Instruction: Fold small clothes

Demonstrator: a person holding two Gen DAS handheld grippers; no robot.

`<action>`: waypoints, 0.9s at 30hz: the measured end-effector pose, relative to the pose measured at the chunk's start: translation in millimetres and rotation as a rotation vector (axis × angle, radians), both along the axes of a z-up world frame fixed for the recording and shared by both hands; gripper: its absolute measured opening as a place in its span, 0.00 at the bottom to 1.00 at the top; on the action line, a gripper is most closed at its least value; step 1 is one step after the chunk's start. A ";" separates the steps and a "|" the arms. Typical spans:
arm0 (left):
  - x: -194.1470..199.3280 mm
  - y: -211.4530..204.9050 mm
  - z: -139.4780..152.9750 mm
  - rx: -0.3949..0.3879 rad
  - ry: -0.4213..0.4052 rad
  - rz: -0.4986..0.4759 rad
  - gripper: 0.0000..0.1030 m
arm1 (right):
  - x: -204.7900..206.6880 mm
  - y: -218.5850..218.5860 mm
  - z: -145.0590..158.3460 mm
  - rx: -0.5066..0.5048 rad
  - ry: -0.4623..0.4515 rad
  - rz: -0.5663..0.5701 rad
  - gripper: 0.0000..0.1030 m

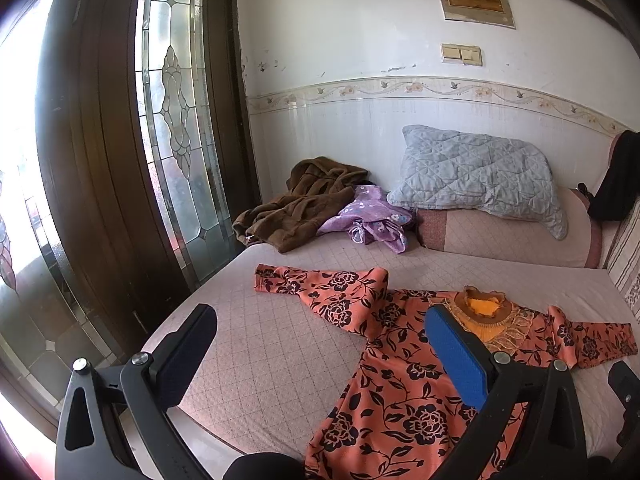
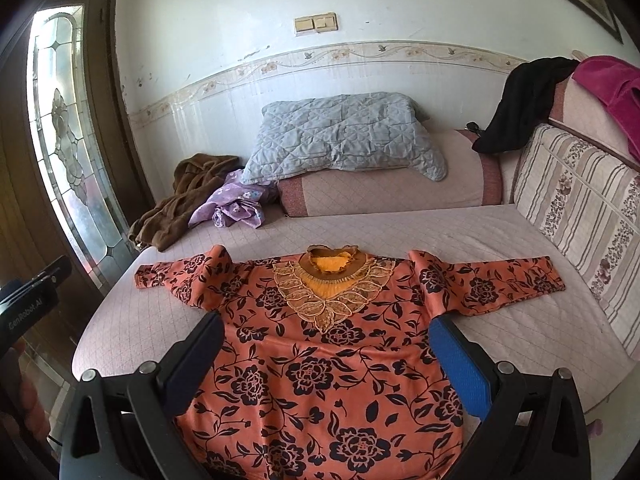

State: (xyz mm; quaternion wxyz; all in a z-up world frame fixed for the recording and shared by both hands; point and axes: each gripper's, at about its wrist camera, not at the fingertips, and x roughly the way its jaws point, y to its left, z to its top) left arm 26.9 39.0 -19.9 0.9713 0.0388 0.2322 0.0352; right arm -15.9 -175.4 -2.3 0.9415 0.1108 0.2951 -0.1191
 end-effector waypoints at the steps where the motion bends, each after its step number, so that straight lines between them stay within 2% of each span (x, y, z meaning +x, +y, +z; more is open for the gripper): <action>1: 0.2 0.1 -0.3 0.001 0.001 0.001 1.00 | 0.7 0.5 -0.1 -0.001 0.001 0.001 1.00; 27: 33.2 -28.7 -22.8 0.054 0.053 -0.017 1.00 | 23.6 -21.3 -21.8 0.031 0.037 -0.019 1.00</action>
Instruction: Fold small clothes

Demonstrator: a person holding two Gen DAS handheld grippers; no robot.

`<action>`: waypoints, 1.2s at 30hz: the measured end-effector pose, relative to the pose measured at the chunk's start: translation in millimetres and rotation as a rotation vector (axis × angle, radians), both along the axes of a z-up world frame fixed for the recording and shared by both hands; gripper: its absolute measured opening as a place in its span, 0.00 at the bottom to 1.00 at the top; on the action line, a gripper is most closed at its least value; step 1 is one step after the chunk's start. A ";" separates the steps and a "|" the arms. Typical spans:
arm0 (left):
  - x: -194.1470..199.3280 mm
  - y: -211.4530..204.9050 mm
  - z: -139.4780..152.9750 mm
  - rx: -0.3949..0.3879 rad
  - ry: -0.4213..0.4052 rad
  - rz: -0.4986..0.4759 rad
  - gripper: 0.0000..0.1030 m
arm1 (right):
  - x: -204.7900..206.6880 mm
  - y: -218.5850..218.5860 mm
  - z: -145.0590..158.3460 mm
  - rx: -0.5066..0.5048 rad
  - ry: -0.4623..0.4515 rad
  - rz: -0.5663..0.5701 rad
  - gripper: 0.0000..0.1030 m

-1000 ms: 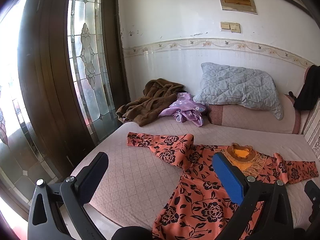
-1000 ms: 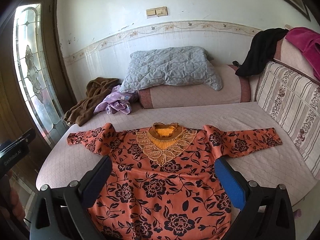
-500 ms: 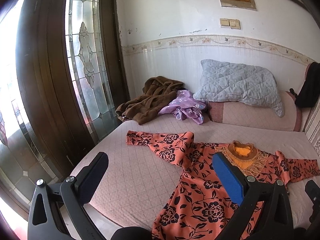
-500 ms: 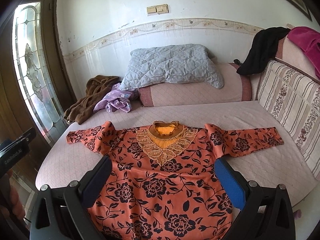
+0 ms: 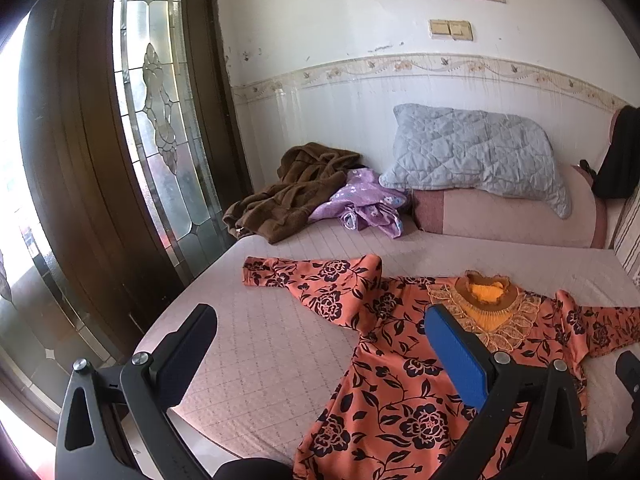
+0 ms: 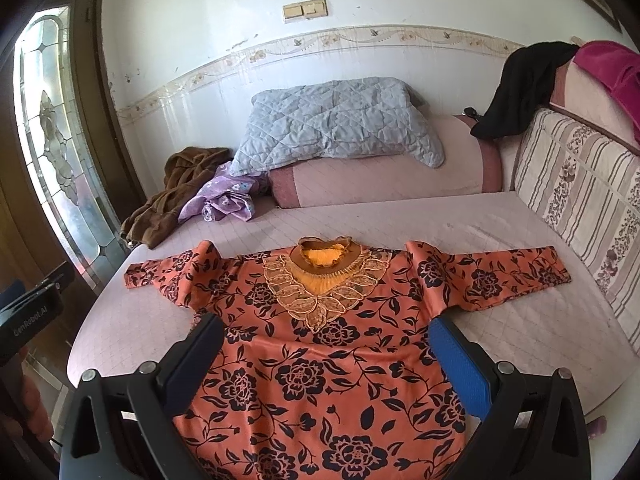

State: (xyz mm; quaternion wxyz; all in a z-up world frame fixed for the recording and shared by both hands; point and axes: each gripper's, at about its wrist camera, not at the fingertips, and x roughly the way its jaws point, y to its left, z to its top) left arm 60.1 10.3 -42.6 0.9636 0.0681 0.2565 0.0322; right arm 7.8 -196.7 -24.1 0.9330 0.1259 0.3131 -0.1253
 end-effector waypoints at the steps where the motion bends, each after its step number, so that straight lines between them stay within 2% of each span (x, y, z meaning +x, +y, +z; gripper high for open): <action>1: 2.5 -2.6 -1.7 0.005 0.004 -0.001 1.00 | 2.0 -2.6 -1.8 0.004 0.003 -0.002 1.00; 11: 33.1 -32.1 -24.6 0.044 0.047 -0.019 1.00 | 26.4 -35.5 -25.7 0.051 0.035 -0.042 1.00; 14: 51.9 -43.3 -44.5 0.056 0.106 -0.042 1.00 | 33.1 -55.3 -37.7 0.080 0.047 -0.058 1.00; 16: 72.7 -55.1 -72.5 0.057 0.175 -0.078 1.00 | 37.4 -76.8 -49.3 0.122 0.054 -0.071 1.00; 17: 80.8 -59.6 -84.0 0.057 0.209 -0.091 1.00 | 38.5 -99.4 -59.8 0.174 0.043 -0.081 1.00; 19: 106.5 -75.0 -127.6 0.065 0.327 -0.132 1.00 | 39.5 -141.3 -79.5 0.273 0.029 -0.116 1.00; 22: 131.2 -93.0 -182.4 0.097 0.461 -0.156 1.00 | 26.0 -247.8 -135.5 0.516 -0.015 -0.277 1.00; 25: 146.8 -108.6 -222.0 0.138 0.516 -0.169 1.00 | 5.4 -321.0 -175.6 0.652 -0.043 -0.428 0.98; 26: 153.0 -114.7 -233.6 0.147 0.529 -0.186 1.00 | -5.5 -353.0 -195.2 0.750 -0.078 -0.487 0.96; 28: 158.4 -118.7 -244.0 0.148 0.548 -0.208 1.00 | -21.8 -397.6 -224.2 0.884 -0.131 -0.599 0.91; 29: 160.6 -119.4 -248.2 0.136 0.548 -0.222 1.00 | -25.0 -409.2 -231.8 0.905 -0.139 -0.630 0.90; 31: 162.4 -113.4 -253.0 0.065 0.523 -0.240 1.00 | -26.2 -432.7 -246.7 0.931 -0.151 -0.679 0.77; 33: 163.6 -102.1 -259.0 -0.029 0.524 -0.235 1.00 | -19.8 -452.9 -255.2 0.931 -0.163 -0.713 0.75; 34: 158.8 -98.4 -258.8 -0.054 0.493 -0.237 1.00 | -14.7 -459.3 -254.4 0.920 -0.175 -0.723 0.74; 36: 153.8 -104.0 -258.6 -0.020 0.483 -0.242 1.00 | 11.2 -472.0 -251.5 0.860 -0.114 -0.737 0.72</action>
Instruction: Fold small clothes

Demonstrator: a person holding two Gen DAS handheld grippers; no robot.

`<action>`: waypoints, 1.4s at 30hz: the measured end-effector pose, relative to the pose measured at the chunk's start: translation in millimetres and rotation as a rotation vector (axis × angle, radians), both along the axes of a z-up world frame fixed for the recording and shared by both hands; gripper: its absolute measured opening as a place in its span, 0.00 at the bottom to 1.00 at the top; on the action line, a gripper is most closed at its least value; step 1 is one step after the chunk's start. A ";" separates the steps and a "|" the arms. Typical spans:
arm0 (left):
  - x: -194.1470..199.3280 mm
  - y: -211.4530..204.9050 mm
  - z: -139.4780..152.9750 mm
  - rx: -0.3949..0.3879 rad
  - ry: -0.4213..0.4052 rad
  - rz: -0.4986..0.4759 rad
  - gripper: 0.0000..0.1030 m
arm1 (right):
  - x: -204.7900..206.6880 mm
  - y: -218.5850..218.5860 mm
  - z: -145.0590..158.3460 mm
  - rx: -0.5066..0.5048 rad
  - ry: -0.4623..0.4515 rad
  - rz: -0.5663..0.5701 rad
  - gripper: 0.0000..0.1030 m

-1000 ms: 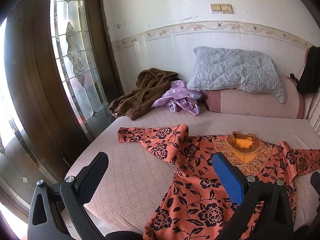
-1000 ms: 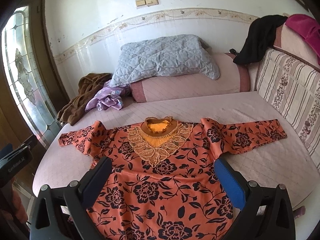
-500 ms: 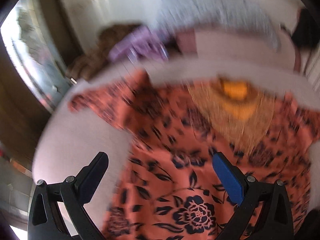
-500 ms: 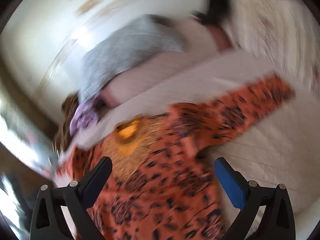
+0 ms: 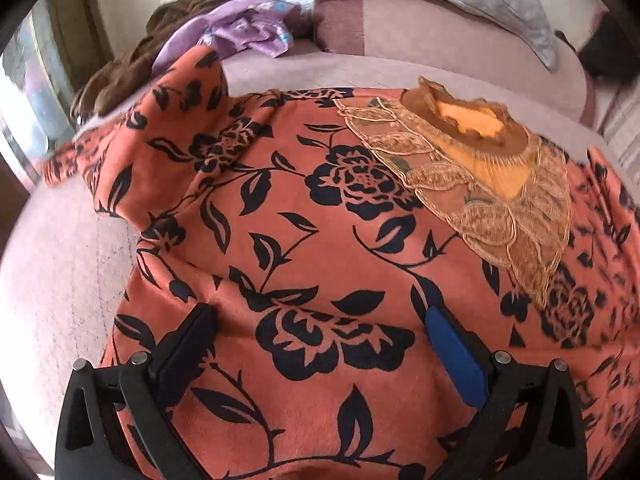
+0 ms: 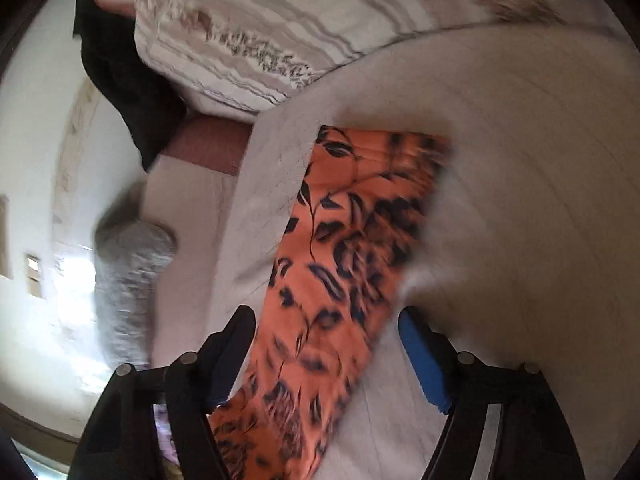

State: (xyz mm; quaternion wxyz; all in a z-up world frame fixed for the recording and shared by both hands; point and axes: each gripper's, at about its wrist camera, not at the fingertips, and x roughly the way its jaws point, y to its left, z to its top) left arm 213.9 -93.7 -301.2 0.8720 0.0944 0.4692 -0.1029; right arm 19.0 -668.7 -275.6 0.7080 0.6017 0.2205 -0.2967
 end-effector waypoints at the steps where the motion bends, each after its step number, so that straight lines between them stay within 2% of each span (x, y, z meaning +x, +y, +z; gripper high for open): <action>1: -0.1 -0.7 0.3 0.000 0.007 0.004 1.00 | 9.3 -1.8 -0.4 -0.017 0.038 -0.006 0.71; 2: 0.0 -1.0 0.2 -0.002 0.013 0.005 1.00 | 18.0 -4.4 0.9 -0.046 0.057 -0.028 0.68; 3: 0.4 -1.2 0.7 -0.005 0.025 0.001 1.00 | 21.2 -5.8 1.1 -0.061 0.064 -0.037 0.55; 4: 2.3 1.9 1.5 -0.006 0.029 -0.002 1.00 | 25.4 -6.7 -1.2 -0.085 0.082 -0.043 0.32; 6: 6.3 1.1 3.3 0.003 0.046 -0.013 1.00 | 32.0 -8.2 -3.7 -0.110 0.147 -0.046 0.13; 7: 8.8 0.3 6.0 0.014 0.065 -0.026 1.00 | 29.9 -6.0 -4.0 -0.115 0.155 -0.053 0.09; 9: 14.6 2.3 12.7 0.030 0.082 -0.047 1.00 | 27.2 6.9 10.5 -0.134 0.090 -0.037 0.08; 10: 16.8 5.5 17.6 0.036 0.061 -0.040 1.00 | 28.7 16.2 22.6 -0.167 0.062 -0.016 0.08; 12: 18.9 16.7 37.6 0.050 -0.032 0.007 1.00 | 46.1 49.1 63.4 -0.256 0.016 0.089 0.08; 13: 20.9 22.8 45.4 0.054 -0.061 0.025 1.00 | 52.8 59.8 73.9 -0.268 -0.001 0.118 0.08; 16: 29.0 49.0 67.2 0.069 -0.138 0.089 1.00 | 87.3 120.0 122.5 -0.318 -0.105 0.280 0.08; 19: 39.5 84.2 80.2 0.073 -0.186 0.175 1.00 | 137.8 202.5 159.4 -0.340 -0.216 0.466 0.08; 21: 48.5 109.3 85.0 0.081 -0.210 0.251 1.00 | 168.2 252.3 167.6 -0.320 -0.274 0.562 0.08; 22: 54.2 121.8 86.2 0.093 -0.220 0.294 1.00 | 179.0 263.9 168.0 -0.312 -0.288 0.590 0.08; 24: 61.4 142.5 86.0 0.108 -0.230 0.365 1.00 | 208.9 316.6 166.1 -0.302 -0.307 0.679 0.08; 25: 63.6 152.3 86.6 0.112 -0.230 0.398 1.00 | 228.4 350.4 160.6 -0.303 -0.301 0.732 0.10; 27: 71.1 170.6 84.3 0.109 -0.227 0.458 1.00 | 248.1 386.7 143.5 -0.262 -0.293 0.797 0.12; 28: 73.2 175.6 83.5 0.109 -0.224 0.474 1.00 | 257.4 408.3 133.3 -0.223 -0.287 0.835 0.20; 29: 75.7 181.6 81.5 0.114 -0.219 0.490 1.00 | 270.1 433.7 117.8 -0.164 -0.269 0.892 0.33; 30: 79.2 184.4 78.7 0.119 -0.211 0.498 1.00 | 275.8 448.6 107.9 -0.128 -0.256 0.926 0.76; 31: 80.5 184.7 77.8 0.120 -0.204 0.498 1.00 | 280.2 466.6 95.9 -0.074 -0.243 0.968 0.93; 32: 80.4 184.3 77.0 0.119 -0.200 0.493 1.00 | 279.2 486.0 85.6 -0.019 -0.254 1.001 0.92; 33: 79.7 183.9 78.2 0.119 -0.204 0.481 1.00 | 275.4 502.7 79.4 -0.005 -0.261 1.040 0.92; 36: 73.4 173.3 82.8 0.125 -0.243 0.440 1.00 | 273.7 510.9 69.5 -0.009 -0.249 1.111 0.92; 39: 61.4 149.6 89.5 0.113 -0.297 0.337 1.00 | 240.2 477.1 61.5 0.028 -0.278 1.097 0.92; 42: 49.3 128.3 91.9 0.111 -0.318 0.248 1.00 | 220.7 433.9 55.1 0.079 -0.267 1.046 0.92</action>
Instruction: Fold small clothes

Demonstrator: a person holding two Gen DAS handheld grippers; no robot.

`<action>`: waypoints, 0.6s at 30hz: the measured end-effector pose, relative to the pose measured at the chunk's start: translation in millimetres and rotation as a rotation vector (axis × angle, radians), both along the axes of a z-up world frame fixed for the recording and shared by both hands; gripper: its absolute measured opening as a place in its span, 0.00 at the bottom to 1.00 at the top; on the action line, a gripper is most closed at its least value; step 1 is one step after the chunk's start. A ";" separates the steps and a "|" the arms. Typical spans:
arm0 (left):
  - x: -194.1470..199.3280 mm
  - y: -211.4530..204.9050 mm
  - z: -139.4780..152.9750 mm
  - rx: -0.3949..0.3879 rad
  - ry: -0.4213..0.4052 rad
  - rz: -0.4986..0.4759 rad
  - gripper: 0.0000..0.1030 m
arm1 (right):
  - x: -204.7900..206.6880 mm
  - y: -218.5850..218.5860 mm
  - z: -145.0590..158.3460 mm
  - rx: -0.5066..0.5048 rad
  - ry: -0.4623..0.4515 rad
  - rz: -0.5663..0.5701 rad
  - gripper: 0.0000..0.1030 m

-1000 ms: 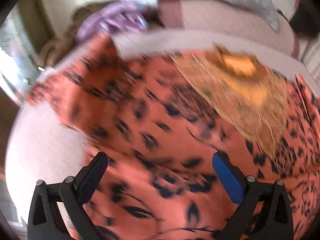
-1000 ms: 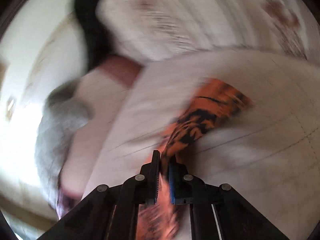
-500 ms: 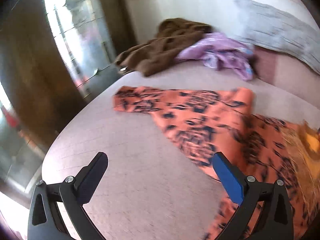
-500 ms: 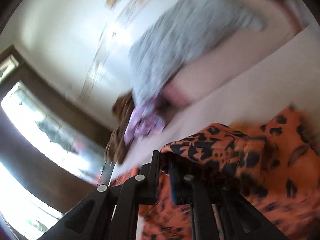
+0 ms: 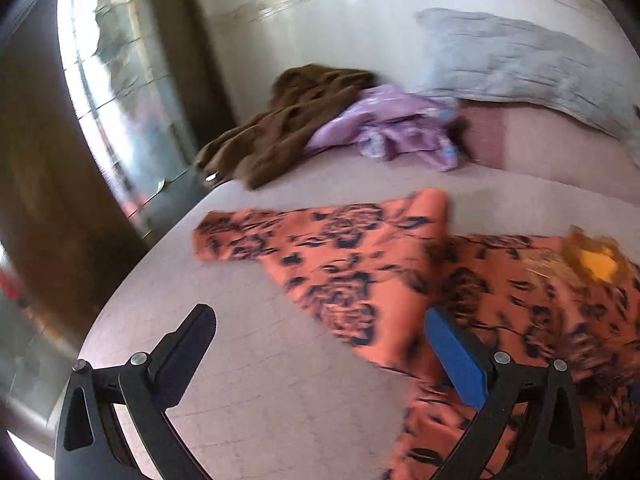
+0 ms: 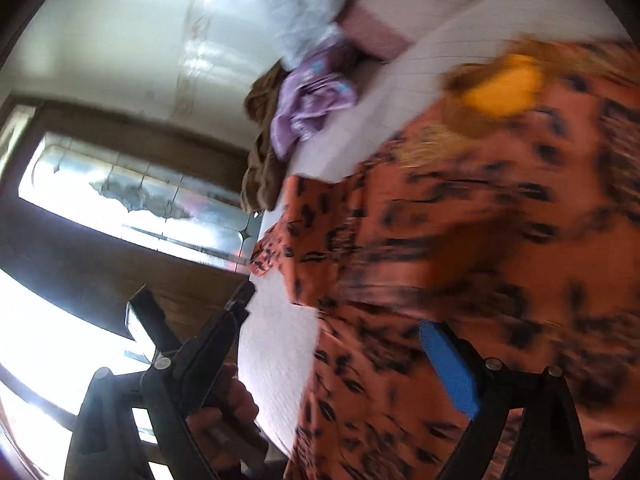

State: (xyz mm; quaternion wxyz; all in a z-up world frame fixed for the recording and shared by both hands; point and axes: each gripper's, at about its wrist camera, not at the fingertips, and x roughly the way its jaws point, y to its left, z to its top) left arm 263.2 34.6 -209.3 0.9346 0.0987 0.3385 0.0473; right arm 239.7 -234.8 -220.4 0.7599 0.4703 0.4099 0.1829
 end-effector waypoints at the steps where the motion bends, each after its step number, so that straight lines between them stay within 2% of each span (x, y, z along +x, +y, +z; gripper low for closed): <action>1: -2.6 -6.0 -0.5 0.002 0.003 -0.013 1.00 | -8.6 -19.3 -2.9 0.022 0.016 -0.040 0.92; 4: -11.4 -28.2 -1.2 0.040 -0.025 -0.094 1.00 | -21.5 -61.9 -24.2 0.052 0.114 -0.193 0.89; 7: -14.7 -39.9 -3.6 0.132 -0.062 -0.108 1.00 | -7.6 -76.4 -55.5 0.181 0.225 -0.259 0.87; 9: -10.1 -35.6 -4.6 0.179 -0.081 -0.070 1.00 | 9.4 -70.5 -62.6 0.224 0.248 -0.261 0.86; 12: 4.8 -7.9 -1.9 0.125 -0.056 0.045 1.00 | 47.8 -43.8 -59.1 0.241 0.259 -0.235 0.87; 13: 8.6 1.0 -2.1 0.116 -0.051 0.085 1.00 | 60.3 -32.9 -53.6 0.278 0.235 -0.215 0.86; 15: 16.2 19.9 -2.5 0.092 -0.041 0.165 1.00 | 80.8 -15.8 -26.9 0.411 0.102 -0.175 0.86; 16: 17.8 26.7 -1.8 0.078 -0.043 0.193 1.00 | 89.4 -9.3 -2.2 0.448 -0.010 -0.160 0.86; 18: 17.7 31.7 -0.1 0.043 -0.044 0.199 1.00 | 93.6 -4.9 27.0 0.426 -0.120 -0.124 0.87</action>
